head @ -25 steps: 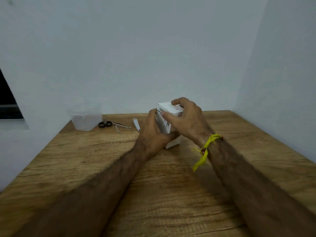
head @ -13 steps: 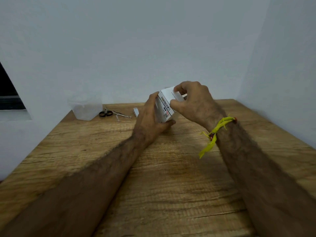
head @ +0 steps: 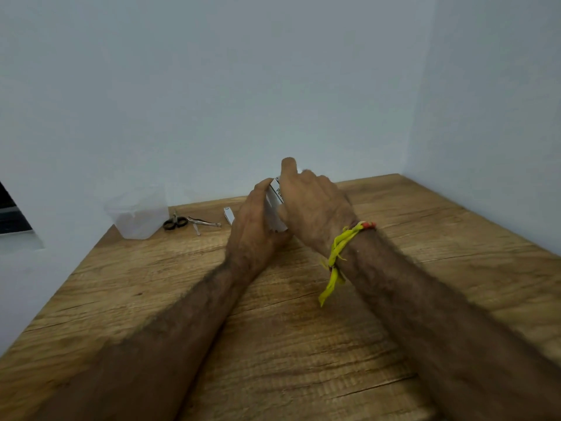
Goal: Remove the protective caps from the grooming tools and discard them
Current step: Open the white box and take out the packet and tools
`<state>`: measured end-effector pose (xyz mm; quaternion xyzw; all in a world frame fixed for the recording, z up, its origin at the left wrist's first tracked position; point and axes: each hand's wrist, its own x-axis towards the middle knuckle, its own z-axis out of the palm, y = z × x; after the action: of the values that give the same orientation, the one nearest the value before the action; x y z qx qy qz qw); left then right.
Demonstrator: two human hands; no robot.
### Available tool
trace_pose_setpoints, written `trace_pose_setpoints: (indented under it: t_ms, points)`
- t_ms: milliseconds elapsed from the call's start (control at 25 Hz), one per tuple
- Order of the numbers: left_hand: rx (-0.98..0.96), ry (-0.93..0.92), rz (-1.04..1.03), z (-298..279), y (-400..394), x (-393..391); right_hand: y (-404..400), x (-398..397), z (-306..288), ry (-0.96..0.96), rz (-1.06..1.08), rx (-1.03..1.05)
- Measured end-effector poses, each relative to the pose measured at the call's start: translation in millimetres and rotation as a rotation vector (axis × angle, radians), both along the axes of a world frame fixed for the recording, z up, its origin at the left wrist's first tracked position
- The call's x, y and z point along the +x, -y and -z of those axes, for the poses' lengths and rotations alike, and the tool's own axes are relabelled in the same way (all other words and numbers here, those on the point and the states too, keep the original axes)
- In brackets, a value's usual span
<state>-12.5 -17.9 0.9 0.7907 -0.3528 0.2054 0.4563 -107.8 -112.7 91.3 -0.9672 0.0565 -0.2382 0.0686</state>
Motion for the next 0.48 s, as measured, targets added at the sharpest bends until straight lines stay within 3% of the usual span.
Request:
trace_pose_setpoints:
  t_ms: [160, 240, 480]
  points:
    - [-0.009, -0.004, -0.001, 1.0, -0.4, -0.2, 2.4, -1.3, -0.9, -0.045, -0.01, -0.053]
    - [-0.016, 0.005, 0.003, 0.9, -3.1, 0.2, 13.6, -2.0, -5.6, 0.04, -0.007, -0.045]
    - [0.054, 0.109, 0.048, -2.3, -6.3, -4.7, 55.4, 7.4, -5.8, 0.324, -0.061, 0.473]
